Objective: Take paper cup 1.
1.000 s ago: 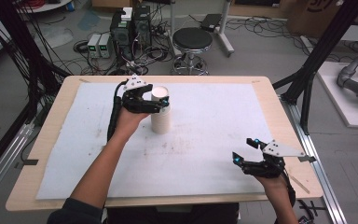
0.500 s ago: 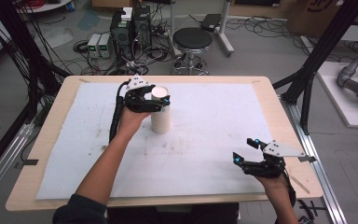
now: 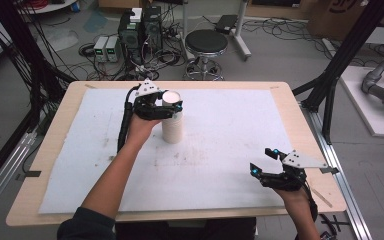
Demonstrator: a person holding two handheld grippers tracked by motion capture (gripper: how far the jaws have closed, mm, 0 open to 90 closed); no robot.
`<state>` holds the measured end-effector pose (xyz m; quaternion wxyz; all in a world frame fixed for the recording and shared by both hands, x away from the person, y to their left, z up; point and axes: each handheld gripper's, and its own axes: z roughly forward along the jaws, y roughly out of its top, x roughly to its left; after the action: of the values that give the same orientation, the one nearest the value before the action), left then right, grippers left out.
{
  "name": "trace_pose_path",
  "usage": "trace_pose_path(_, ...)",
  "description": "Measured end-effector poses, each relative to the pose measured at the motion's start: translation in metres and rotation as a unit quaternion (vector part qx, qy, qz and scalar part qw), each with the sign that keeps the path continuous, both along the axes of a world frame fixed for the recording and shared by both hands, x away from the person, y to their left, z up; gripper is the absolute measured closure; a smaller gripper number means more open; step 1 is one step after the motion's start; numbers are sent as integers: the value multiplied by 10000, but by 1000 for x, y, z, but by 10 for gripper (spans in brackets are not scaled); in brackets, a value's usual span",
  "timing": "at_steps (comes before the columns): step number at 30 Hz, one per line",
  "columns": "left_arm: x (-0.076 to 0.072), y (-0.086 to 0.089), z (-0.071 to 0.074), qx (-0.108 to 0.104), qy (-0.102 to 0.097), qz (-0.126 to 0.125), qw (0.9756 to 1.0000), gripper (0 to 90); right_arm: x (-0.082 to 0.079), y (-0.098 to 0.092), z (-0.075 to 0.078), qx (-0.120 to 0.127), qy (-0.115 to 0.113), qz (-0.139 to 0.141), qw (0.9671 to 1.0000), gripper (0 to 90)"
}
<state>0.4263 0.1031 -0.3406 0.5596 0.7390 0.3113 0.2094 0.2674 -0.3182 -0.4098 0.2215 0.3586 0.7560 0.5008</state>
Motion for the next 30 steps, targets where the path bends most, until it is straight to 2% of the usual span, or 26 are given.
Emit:
trace_pose_path(6,-2,1,14,-115,-107,4,9999,335,0,0,0,15,7,-2,10000,203)
trace_pose_path(12,-5,1,31,-49,-249,-21,9997,340,-1,0,1,24,-2,-1,10000,203)
trace_pose_path(15,-9,3,46,-153,-391,25,9991,341,-1,0,1,25,-6,0,10000,203)
trace_pose_path(20,-16,5,59,-212,-547,32,9983,343,-1,0,2,39,-21,-3,10000,203)
trace_pose_path(21,-20,8,64,-296,-625,40,9976,345,-2,0,3,41,-29,-4,10000,204)
trace_pose_path(25,-24,13,71,-377,-662,25,9971,347,-2,0,3,43,-35,-4,10000,204)
trace_pose_path(28,-31,22,78,-596,-667,-10,9960,349,-2,1,3,60,-28,3,10000,203)
trace_pose_path(30,-33,25,80,-610,-668,-18,9959,349,-2,1,4,50,-40,6,10000,203)
